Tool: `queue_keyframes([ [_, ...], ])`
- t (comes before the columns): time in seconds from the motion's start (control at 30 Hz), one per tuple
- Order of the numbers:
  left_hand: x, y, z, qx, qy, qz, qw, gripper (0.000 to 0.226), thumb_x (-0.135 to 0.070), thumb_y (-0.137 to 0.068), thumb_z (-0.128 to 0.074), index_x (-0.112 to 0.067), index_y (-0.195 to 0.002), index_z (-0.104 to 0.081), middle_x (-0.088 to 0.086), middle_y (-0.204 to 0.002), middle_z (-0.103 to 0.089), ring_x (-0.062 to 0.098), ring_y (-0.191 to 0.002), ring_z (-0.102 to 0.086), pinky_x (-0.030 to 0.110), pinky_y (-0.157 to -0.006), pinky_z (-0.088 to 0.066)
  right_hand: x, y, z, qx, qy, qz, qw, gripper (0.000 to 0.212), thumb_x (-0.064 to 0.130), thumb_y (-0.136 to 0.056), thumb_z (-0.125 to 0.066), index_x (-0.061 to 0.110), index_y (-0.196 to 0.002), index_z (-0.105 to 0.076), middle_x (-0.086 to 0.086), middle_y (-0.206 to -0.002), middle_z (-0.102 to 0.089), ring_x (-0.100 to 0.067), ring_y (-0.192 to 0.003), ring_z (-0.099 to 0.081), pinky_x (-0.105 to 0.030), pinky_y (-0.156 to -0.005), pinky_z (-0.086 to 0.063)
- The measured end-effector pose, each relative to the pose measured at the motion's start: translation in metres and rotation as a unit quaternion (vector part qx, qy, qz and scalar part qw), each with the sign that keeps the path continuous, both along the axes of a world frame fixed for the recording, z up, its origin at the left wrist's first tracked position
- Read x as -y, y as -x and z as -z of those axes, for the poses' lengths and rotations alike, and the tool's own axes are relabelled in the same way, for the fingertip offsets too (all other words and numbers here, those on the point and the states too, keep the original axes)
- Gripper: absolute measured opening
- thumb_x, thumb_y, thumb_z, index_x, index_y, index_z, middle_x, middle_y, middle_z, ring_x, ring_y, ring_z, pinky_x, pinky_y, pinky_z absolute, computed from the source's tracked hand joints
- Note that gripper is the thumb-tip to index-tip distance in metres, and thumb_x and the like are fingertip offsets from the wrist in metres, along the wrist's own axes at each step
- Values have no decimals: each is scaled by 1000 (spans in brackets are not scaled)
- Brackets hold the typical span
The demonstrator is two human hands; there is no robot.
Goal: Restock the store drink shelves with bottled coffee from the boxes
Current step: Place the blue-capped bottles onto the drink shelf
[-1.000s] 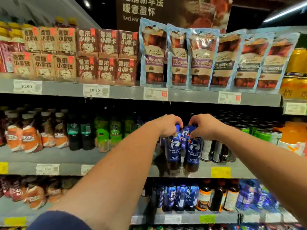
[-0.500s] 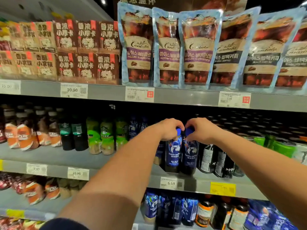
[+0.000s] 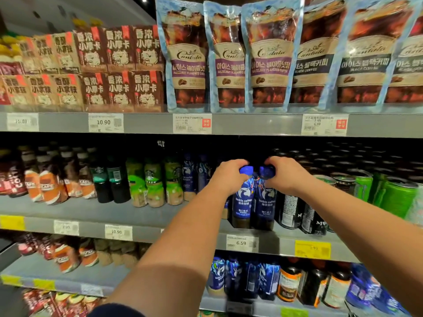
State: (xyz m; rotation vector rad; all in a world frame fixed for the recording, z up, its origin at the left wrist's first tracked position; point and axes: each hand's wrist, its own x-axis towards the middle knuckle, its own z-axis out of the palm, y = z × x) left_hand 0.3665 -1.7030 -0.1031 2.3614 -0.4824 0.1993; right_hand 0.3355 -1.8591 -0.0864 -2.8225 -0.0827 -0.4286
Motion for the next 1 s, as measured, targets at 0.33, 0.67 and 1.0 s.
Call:
queue_keyframes([
  [0.33, -29, 38, -3, 129, -163, -29, 978, 36, -20, -90, -55, -19, -126, -54, 4, -123, -52, 26, -114, -52, 38, -92, -45, -20, 37, 4, 56, 54, 26, 997, 16, 21, -82, -59, 11, -94, -63, -11, -102, -60, -33, -96, -58, -33, -72, -43],
  [0.67, -102, 125, 19, 78, -332, 8, 940, 30, -28, -91, -51, -22, -119, -59, 4, -120, -60, 26, -109, -55, 37, -87, -48, -116, 123, 38, -95, 204, 37, 974, 27, 25, -87, -52, 13, -110, -62, -12, -115, -61, -31, -105, -58, -36, -83, -48],
  [1.0, -200, 203, 100, -16, -360, 60, 931, 24, -27, -89, -51, -22, -110, -63, 6, -115, -62, 29, -106, -58, 35, -79, -46, -224, 205, 111, -171, 221, 31, 960, 31, 28, -89, -51, 12, -114, -60, -11, -118, -61, -31, -108, -59, -35, -77, -45],
])
